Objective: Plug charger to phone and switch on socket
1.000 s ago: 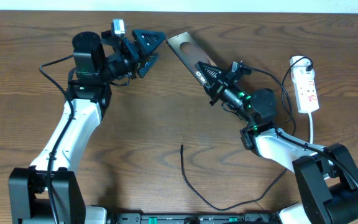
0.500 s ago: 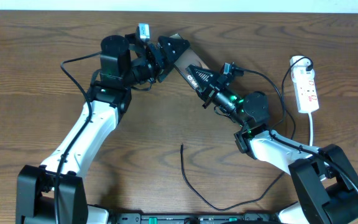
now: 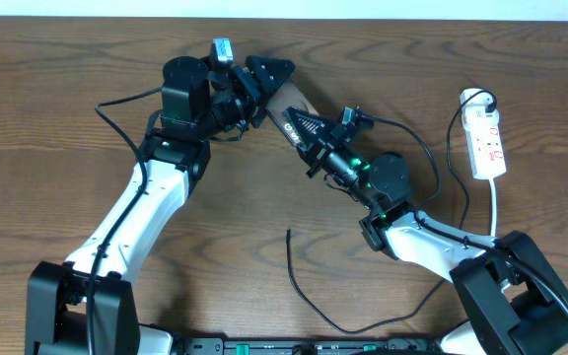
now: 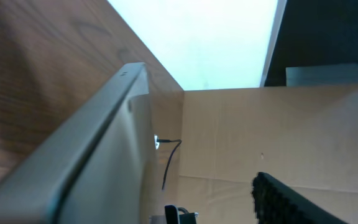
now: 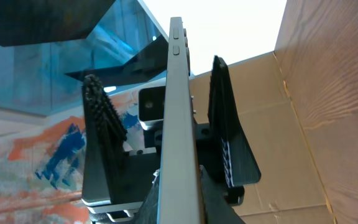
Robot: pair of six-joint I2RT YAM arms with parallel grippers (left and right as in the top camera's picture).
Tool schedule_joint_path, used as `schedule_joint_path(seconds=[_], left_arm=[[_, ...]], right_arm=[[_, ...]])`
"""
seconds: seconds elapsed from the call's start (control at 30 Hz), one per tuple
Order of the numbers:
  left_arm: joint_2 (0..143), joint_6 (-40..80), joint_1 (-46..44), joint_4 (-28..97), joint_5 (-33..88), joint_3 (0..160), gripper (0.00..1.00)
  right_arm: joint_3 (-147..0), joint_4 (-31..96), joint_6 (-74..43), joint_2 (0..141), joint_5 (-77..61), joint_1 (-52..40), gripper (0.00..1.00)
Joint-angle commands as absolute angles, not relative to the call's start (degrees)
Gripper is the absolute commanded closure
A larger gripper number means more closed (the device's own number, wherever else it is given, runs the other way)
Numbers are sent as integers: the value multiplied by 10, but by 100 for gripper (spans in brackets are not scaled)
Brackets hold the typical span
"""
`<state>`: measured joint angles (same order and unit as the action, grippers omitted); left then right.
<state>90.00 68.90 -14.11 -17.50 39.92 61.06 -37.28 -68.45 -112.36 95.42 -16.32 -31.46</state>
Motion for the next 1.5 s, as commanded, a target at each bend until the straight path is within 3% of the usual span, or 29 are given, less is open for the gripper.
schedule_joint_path(seconds=[0.0, 0.07, 0.13, 0.3, 0.83, 0.9, 0.93, 1.0, 1.07, 1.23, 1.47], left_arm=[[897, 704, -142, -167, 394, 621, 28], [897, 704, -142, -165, 394, 621, 32], [897, 704, -142, -165, 393, 621, 43], [897, 699, -142, -166, 394, 621, 92], [898, 680, -133, -166, 394, 621, 93], [898, 680, -124, -166, 394, 621, 93], [898, 680, -117, -166, 396, 621, 93], [898, 680, -104, -166, 399, 621, 93], [898, 680, -90, -166, 405, 621, 93], [898, 680, -25, -166, 452, 621, 92], [898, 655, 127, -170, 610, 621, 93]], right_arm=[[-380, -694, -1126, 948, -140, -317, 99], [-380, -694, -1126, 948, -138, -317, 99], [-380, -694, -1126, 948, -138, -317, 99], [-380, -694, -1126, 948, -138, -317, 99], [-380, -695, -1109, 948, -139, -314, 97], [-380, -695, -1109, 948, -138, -314, 79], [-380, -697, -1109, 948, -138, -314, 53], [-380, -698, -1109, 948, -138, -314, 15], [-380, -697, -1109, 948, -138, -314, 1], [-380, -697, -1099, 948, -141, -301, 1], [-380, -697, -954, 948, -248, -253, 1]])
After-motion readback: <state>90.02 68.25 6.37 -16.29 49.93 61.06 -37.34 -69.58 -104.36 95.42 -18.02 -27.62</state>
